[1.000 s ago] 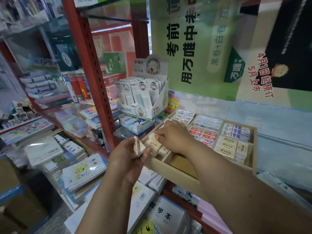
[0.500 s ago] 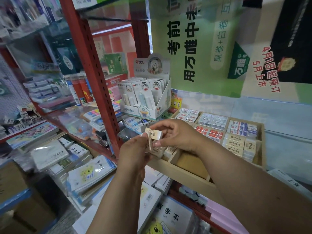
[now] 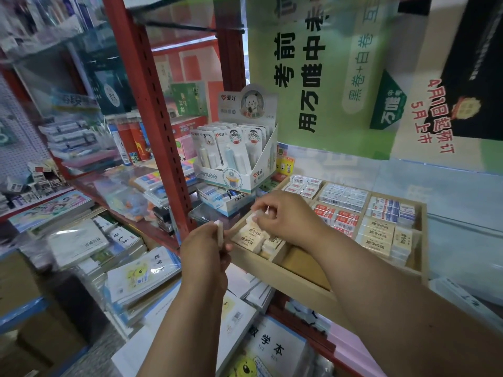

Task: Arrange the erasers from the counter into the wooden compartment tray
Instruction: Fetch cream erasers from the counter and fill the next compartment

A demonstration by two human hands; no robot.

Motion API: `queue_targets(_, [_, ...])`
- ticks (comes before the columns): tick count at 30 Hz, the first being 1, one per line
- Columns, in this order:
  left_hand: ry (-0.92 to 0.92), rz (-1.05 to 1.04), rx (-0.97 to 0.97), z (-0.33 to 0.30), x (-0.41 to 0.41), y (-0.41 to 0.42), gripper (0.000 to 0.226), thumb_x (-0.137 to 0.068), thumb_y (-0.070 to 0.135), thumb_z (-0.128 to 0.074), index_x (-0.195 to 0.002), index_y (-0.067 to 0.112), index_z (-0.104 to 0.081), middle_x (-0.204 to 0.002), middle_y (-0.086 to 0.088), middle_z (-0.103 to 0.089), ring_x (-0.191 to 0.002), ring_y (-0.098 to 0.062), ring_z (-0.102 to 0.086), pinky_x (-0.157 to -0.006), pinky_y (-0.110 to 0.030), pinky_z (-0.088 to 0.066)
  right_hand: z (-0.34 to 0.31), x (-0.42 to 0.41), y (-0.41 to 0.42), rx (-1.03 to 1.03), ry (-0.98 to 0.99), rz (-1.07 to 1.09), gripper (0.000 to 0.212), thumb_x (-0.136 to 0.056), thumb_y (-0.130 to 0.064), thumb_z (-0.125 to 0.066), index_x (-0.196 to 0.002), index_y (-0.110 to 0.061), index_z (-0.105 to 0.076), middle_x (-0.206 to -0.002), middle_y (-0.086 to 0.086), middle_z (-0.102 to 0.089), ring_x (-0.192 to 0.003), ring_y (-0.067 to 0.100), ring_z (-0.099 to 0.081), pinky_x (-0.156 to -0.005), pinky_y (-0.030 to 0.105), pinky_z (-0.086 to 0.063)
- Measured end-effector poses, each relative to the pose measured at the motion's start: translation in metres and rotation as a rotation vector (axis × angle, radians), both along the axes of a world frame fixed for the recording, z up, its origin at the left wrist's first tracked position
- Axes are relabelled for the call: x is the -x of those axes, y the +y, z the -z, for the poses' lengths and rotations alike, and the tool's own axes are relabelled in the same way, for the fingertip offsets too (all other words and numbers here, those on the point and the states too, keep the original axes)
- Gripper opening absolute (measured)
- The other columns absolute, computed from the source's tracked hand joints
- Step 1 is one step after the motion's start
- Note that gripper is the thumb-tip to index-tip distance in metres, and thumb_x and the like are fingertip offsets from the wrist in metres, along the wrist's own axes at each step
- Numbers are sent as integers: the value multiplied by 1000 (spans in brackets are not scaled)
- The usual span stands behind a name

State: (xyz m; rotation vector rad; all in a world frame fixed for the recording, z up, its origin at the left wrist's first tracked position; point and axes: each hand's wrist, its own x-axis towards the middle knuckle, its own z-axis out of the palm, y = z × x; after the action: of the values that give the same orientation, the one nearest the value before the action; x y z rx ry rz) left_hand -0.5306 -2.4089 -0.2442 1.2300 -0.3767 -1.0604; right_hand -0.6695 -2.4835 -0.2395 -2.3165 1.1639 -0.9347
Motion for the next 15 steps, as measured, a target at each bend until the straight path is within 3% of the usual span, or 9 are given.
queue_targets(3, [21, -15, 22, -2, 2, 0, 23, -92, 3, -40, -95, 12, -61, -77, -8, -53, -52, -14, -45, -45, -21, -35, 4, -8, -4, 41, 182, -54, 33, -84, -22, -69, -117, -18, -66, -94, -17, -51, -74, -2, -41, -71, 15, -36])
queue_targets(6, [26, -19, 68, -1, -1, -2, 39, -93, -3, -36, -125, 15, -52, -95, -10, -57, -63, -17, -56, -49, -24, -50, 3, -3, -7, 35, 132, -42, 32, -80, -20, -74, -111, -19, -69, -109, -3, -56, -87, 4, -47, -78, 21, -41])
queue_targets(9, [17, 0, 91, 0, -5, -1, 43, -92, -10, -40, -125, 16, -50, -123, -17, -53, -79, -23, -66, -64, -26, -59, 3, 5, -9, -24, 160, -63, 26, -77, -19, -77, -102, -18, -74, -94, -8, -51, -81, -1, -44, -71, 12, -36])
queue_targets(11, [15, 19, 104, 1, -6, 1, 43, -92, -10, -45, -125, 17, -50, -120, -18, -56, -81, -24, -68, -72, -30, -59, 3, 4, -10, -38, 218, -72, 26, -77, -21, -77, -103, -18, -75, -84, -16, -42, -77, -2, -42, -68, 8, -34])
queue_targets(13, [-11, 26, 113, 1, -5, 3, 36, -93, -5, -51, -123, 15, -54, -109, -13, -62, -79, -22, -67, -71, -31, -59, 4, 1, -10, -29, 246, -54, 26, -78, -25, -76, -104, -21, -75, -84, -14, -41, -84, 3, -42, -75, 18, -40])
queue_targets(15, [-112, 8, 97, 3, -6, 1, 25, -92, 5, -59, -116, 14, -60, -108, -14, -65, -76, -20, -63, -59, -27, -53, 3, 0, -9, -9, 269, -22, 27, -79, -29, -75, -105, -24, -73, -90, -8, -45, -94, 10, -44, -83, 29, -43])
